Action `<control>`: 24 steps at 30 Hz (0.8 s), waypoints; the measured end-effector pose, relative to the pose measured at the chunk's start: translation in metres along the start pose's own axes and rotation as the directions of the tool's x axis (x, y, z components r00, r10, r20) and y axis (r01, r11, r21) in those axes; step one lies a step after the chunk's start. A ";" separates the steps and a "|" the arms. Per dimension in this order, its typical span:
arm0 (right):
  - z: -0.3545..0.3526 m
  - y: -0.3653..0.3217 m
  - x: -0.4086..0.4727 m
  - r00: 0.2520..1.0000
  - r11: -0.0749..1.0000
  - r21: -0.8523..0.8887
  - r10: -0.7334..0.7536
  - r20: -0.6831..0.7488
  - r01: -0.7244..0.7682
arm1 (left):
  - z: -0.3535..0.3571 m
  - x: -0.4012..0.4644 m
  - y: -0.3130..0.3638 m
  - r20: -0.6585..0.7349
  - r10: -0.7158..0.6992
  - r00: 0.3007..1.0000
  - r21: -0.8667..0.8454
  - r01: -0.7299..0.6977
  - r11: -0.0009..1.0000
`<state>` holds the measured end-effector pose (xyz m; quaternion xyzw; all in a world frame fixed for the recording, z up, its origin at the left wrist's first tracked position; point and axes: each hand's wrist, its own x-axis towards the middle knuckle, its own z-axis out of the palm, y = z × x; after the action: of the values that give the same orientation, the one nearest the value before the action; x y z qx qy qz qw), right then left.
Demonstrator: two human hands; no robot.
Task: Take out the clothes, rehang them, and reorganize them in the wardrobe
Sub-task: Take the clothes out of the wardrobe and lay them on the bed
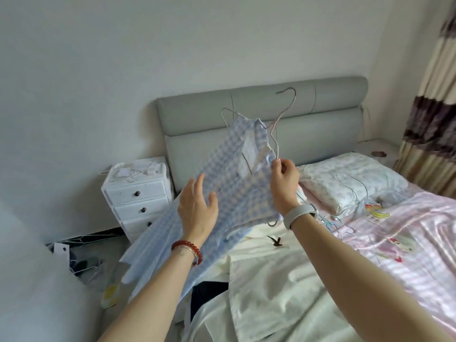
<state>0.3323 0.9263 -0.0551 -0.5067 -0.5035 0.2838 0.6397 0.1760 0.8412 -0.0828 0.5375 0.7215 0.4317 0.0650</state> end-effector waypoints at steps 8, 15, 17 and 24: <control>-0.083 0.189 0.097 0.974 0.944 -0.258 0.172 -0.150 -0.207 | 0.197 0.000 -0.018 0.499 -0.123 0.858 0.177 0.038 0.984; -0.138 0.322 0.144 0.903 0.820 -0.393 0.323 -0.285 -0.417 | 0.309 -0.051 -0.072 0.752 -0.267 0.603 0.363 -0.040 0.931; -0.148 0.348 0.156 0.911 0.812 -0.422 0.315 -0.267 -0.404 | 0.330 -0.058 -0.084 0.773 -0.278 0.570 0.395 -0.090 0.914; -0.172 0.416 0.149 0.850 0.679 -0.610 0.526 0.017 -0.408 | 0.377 -0.062 -0.110 0.847 -0.352 0.398 0.436 -0.140 0.889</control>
<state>0.6034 1.1297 -0.3871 -0.7604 -0.4775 0.3163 0.3061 0.3326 0.9923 -0.4152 0.6350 0.6783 -0.1125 0.3521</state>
